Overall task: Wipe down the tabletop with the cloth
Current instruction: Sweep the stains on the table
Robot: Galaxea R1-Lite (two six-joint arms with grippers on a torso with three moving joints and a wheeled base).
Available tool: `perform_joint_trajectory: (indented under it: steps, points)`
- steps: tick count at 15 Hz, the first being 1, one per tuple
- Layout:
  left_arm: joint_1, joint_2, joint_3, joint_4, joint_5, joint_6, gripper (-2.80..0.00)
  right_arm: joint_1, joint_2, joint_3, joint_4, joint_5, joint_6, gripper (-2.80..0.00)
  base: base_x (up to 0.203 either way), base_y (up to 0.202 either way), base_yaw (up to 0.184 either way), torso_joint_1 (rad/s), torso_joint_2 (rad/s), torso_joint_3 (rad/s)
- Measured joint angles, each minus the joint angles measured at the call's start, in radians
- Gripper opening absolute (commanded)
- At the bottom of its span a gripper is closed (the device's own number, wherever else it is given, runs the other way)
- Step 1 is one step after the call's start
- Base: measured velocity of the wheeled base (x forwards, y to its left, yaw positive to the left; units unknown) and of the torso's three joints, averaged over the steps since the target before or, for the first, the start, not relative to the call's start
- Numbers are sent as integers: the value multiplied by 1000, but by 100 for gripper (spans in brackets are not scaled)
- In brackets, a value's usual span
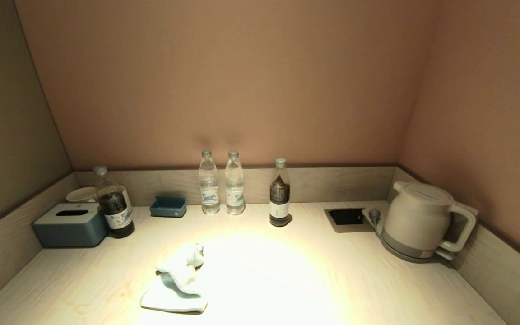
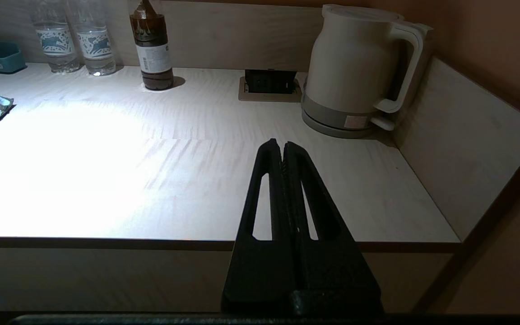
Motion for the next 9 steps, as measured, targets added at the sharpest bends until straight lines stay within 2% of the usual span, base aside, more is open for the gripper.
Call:
perform_joint_trajectory:
  steps: [4,9]
  points:
    - [-4,442,-142,0,-156,-94,-280,0,0,0,0,0,0,-280,0,0,0,0,0,0]
    - [-70,946,-333,1,-235,-195,-280,0,0,0,0,0,0,-280,0,0,0,0,0,0]
